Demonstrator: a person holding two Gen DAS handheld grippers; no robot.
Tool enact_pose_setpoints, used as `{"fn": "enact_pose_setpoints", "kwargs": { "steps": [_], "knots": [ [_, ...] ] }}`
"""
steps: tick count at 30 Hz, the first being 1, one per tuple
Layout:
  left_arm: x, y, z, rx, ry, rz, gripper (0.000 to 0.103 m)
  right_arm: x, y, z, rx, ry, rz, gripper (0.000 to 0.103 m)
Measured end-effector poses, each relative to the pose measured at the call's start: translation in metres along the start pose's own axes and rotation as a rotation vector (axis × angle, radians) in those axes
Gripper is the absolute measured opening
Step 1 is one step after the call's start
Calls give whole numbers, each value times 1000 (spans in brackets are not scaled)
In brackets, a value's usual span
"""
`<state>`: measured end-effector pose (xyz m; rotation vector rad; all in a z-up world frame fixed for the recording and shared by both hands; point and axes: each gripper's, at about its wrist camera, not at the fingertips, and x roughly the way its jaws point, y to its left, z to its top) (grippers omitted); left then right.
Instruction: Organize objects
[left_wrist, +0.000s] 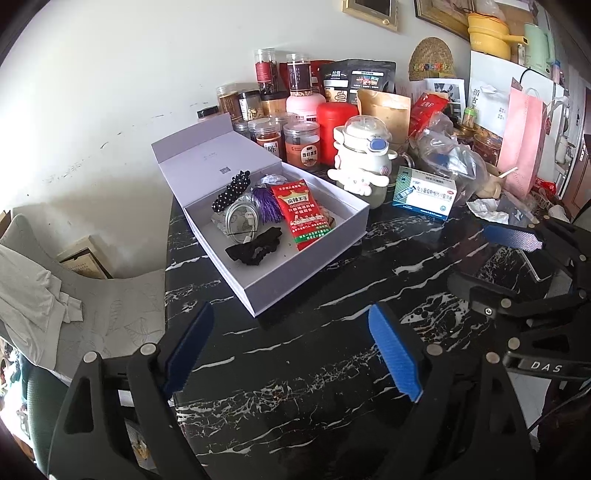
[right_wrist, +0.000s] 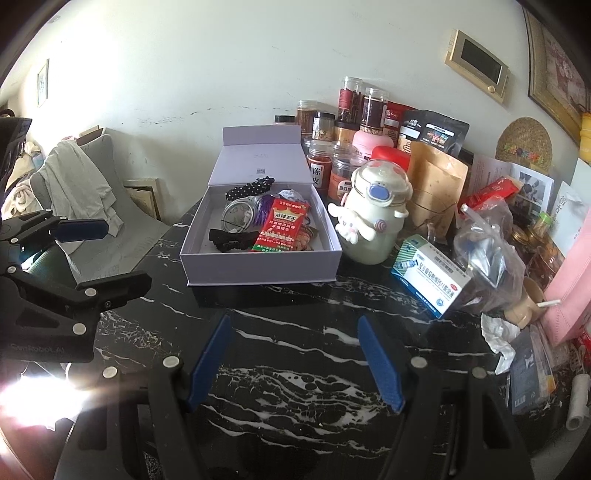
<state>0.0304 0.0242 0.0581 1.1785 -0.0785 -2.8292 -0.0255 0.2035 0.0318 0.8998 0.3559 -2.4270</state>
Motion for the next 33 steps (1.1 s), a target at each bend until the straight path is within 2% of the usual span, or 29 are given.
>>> {"fn": "enact_pose_setpoints", "kwargs": {
  "steps": [8, 16, 33],
  "knots": [
    [7, -12, -25, 19, 43, -22, 85, 4, 1, -26, 14, 37, -10, 72],
    [20, -19, -41, 20, 82, -29, 85, 13, 2, -39, 14, 63, -6, 72],
    [21, -8, -39, -18, 69, -38, 85, 14, 7, -32, -21, 53, -8, 72]
  ]
}}
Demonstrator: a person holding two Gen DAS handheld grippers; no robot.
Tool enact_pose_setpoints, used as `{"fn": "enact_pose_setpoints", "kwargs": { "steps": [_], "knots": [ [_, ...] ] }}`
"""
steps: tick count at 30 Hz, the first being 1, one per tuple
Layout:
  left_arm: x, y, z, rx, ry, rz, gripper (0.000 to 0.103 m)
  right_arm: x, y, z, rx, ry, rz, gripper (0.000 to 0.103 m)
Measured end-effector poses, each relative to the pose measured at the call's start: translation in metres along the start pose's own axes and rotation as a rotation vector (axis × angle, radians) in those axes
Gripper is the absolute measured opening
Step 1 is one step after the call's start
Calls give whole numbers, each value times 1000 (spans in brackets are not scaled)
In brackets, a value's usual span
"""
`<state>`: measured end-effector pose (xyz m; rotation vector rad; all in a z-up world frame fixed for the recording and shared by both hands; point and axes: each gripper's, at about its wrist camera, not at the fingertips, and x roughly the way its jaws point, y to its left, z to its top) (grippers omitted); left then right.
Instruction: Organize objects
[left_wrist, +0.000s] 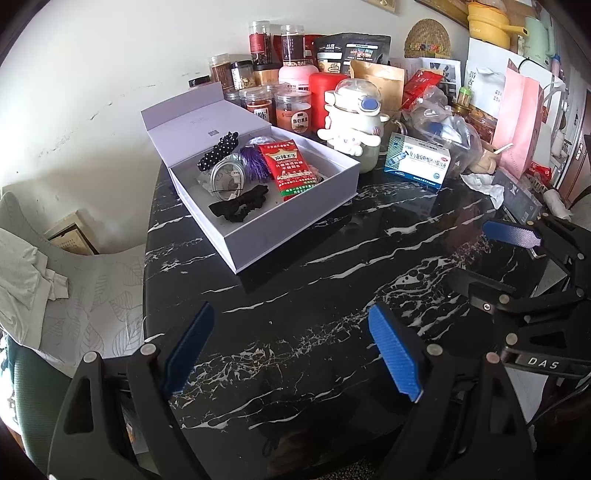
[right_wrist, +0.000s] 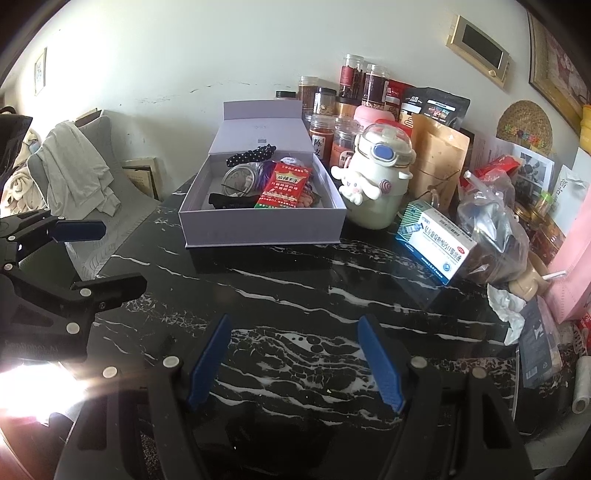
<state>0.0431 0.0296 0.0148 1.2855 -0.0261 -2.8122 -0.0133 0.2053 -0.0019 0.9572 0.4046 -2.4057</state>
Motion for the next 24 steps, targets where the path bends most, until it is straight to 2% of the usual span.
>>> {"fn": "enact_pose_setpoints", "kwargs": {
  "steps": [10, 24],
  "knots": [
    [-6, 3, 4, -9, -22, 13, 85, -2, 0, 2, -7, -6, -1, 72],
    [-5, 2, 5, -9, -11, 14, 85, 0, -4, 0, 1, -1, -3, 72]
  ]
}}
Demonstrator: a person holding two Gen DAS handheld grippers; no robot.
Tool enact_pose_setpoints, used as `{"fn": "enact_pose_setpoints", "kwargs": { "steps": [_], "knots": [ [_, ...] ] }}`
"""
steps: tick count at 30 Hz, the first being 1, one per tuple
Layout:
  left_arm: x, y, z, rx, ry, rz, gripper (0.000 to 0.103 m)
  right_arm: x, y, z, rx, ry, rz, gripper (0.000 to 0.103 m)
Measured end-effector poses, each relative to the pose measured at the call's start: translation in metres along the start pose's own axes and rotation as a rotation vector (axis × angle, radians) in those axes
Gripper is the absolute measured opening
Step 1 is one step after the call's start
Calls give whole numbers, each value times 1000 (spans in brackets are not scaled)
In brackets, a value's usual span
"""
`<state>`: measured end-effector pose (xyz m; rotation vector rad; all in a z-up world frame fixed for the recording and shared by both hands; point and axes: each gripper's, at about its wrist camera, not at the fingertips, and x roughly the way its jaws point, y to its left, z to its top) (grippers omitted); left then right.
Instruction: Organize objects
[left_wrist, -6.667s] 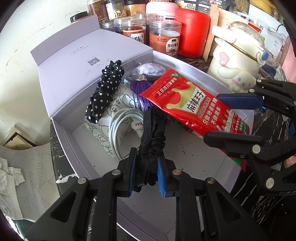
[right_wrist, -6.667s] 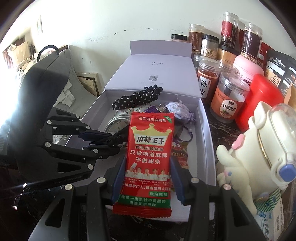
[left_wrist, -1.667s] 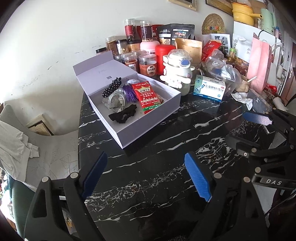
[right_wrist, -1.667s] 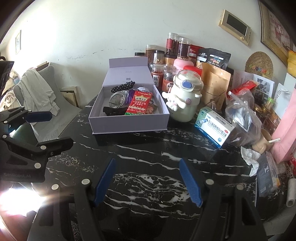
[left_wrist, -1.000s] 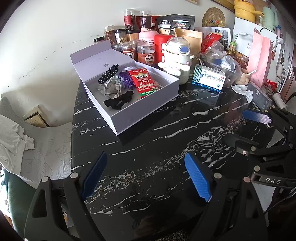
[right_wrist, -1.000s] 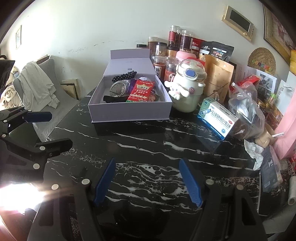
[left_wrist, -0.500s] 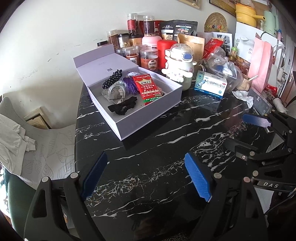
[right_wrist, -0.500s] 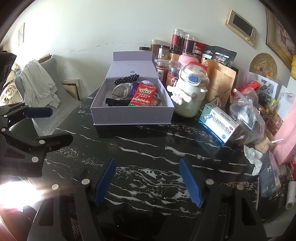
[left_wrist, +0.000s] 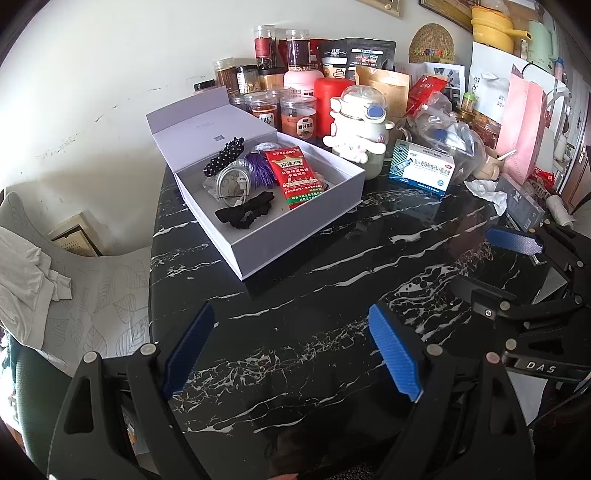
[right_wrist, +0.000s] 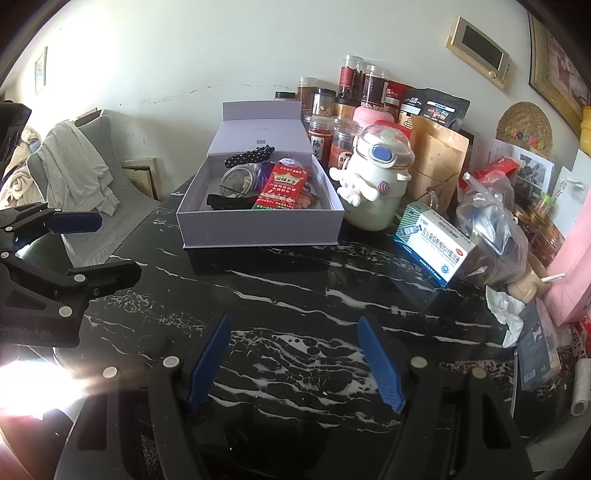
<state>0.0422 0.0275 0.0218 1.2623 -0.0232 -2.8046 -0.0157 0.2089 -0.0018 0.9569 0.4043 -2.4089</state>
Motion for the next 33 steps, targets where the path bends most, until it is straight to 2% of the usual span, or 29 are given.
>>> {"fn": "enact_pose_setpoints", "kwargs": {
  "steps": [33],
  "knots": [
    [4, 4, 0, -8, 13, -4, 85, 7, 7, 7, -18, 4, 2, 72]
  ]
}}
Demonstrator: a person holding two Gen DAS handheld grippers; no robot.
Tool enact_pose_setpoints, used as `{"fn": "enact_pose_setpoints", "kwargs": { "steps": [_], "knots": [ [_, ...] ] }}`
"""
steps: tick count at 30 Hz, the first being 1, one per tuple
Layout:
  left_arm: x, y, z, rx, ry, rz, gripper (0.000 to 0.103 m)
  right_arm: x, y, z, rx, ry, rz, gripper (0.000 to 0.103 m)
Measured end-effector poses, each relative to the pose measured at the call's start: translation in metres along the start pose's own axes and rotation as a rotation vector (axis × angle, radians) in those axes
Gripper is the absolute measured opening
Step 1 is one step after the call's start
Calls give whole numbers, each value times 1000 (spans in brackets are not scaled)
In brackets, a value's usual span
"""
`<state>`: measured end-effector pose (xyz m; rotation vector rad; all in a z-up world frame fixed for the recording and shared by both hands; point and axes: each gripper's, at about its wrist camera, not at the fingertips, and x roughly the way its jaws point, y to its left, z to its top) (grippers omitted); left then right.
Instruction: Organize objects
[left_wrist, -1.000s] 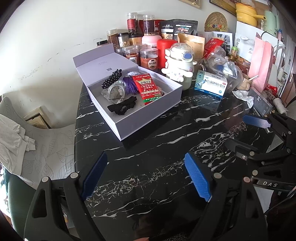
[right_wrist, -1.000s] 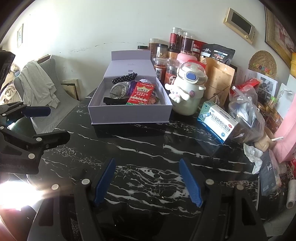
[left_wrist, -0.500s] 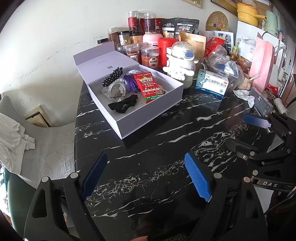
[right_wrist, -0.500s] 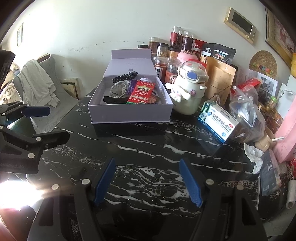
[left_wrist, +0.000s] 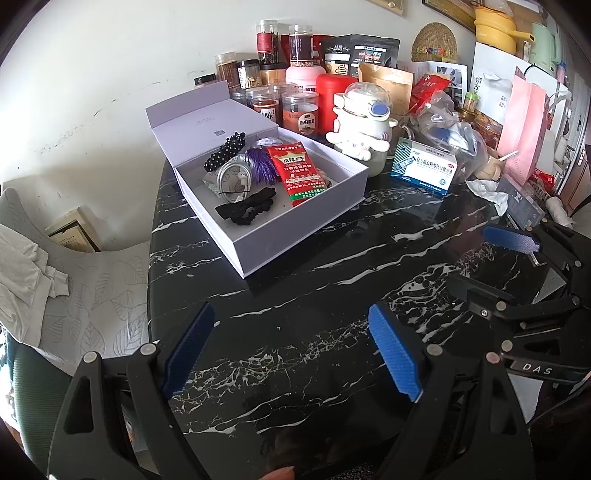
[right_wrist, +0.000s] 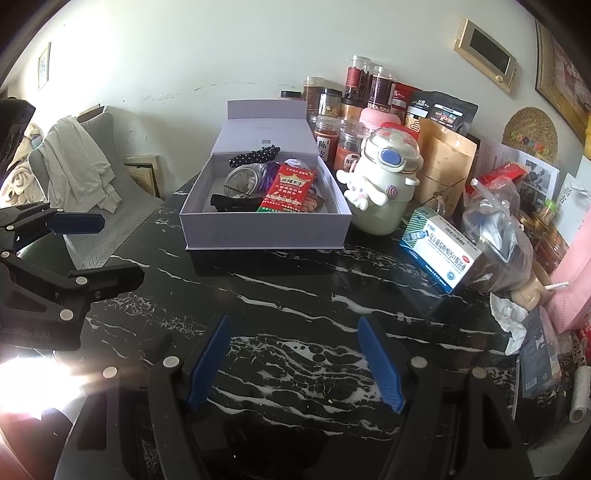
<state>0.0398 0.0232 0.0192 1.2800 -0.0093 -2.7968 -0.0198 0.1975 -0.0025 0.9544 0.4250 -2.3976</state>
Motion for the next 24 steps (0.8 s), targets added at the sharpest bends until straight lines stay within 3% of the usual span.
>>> {"fn": "enact_pose_setpoints", "kwargs": {
  "steps": [24],
  "knots": [
    [22, -4, 45, 38, 25, 5, 85, 16, -20, 26, 35, 6, -8, 72]
  ]
}}
